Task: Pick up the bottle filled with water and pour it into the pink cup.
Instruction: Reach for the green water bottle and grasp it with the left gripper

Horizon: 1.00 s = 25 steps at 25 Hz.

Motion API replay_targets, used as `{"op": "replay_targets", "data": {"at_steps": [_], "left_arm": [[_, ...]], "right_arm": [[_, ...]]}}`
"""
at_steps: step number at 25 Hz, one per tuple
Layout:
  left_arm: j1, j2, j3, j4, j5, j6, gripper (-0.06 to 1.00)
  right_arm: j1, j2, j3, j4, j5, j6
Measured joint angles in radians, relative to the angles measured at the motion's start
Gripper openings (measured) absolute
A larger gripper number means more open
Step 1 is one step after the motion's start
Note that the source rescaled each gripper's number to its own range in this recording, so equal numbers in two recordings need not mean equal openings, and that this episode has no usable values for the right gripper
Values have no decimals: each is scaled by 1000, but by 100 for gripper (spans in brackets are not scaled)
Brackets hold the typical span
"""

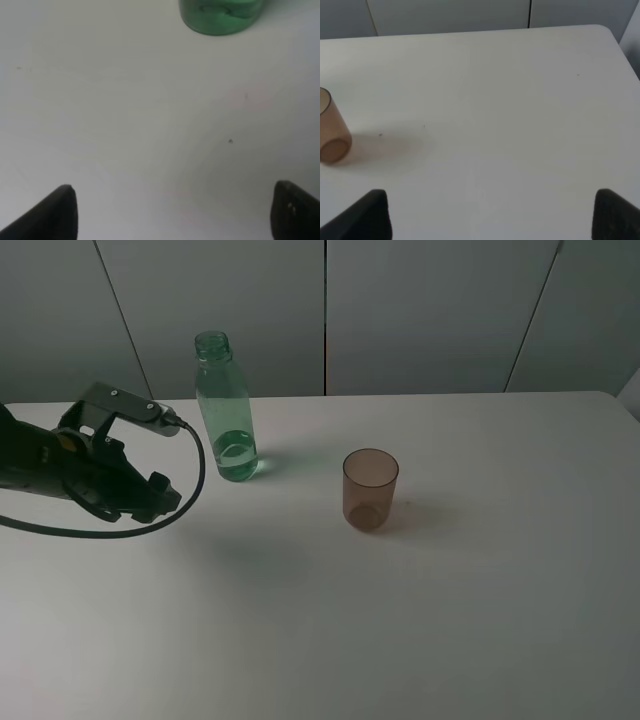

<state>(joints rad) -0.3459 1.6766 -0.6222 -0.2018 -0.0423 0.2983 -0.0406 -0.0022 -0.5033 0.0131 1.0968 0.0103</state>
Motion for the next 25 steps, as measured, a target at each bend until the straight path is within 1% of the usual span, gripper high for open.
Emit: {"op": "replay_targets", "data": {"at_steps": [2,6,8,10,15,17,20,25], "left_arm": [[-13,33,0,2,-22,-14,95],[-65,87,0,4,-82,-18,95],[-77,105,0,31,-111,-27,95],[-80,114,0,82,-142,-67,95],[-80,118,3,289,-275,-270,95],[-80,118,18,331,-337,-313,95],[-80,118,53,349,-404,-335,95],[-80,120,85,358,-440,-338,95]], "right_arm": [[0,0,0,0,0,0],[0,0,0,0,0,0],[0,0,0,0,0,0],[0,0,0,0,0,0],[0,0,0,0,0,0],[0,0,0,0,0,0],[0,0,0,0,0,0],[0,0,0,0,0,0]]}}
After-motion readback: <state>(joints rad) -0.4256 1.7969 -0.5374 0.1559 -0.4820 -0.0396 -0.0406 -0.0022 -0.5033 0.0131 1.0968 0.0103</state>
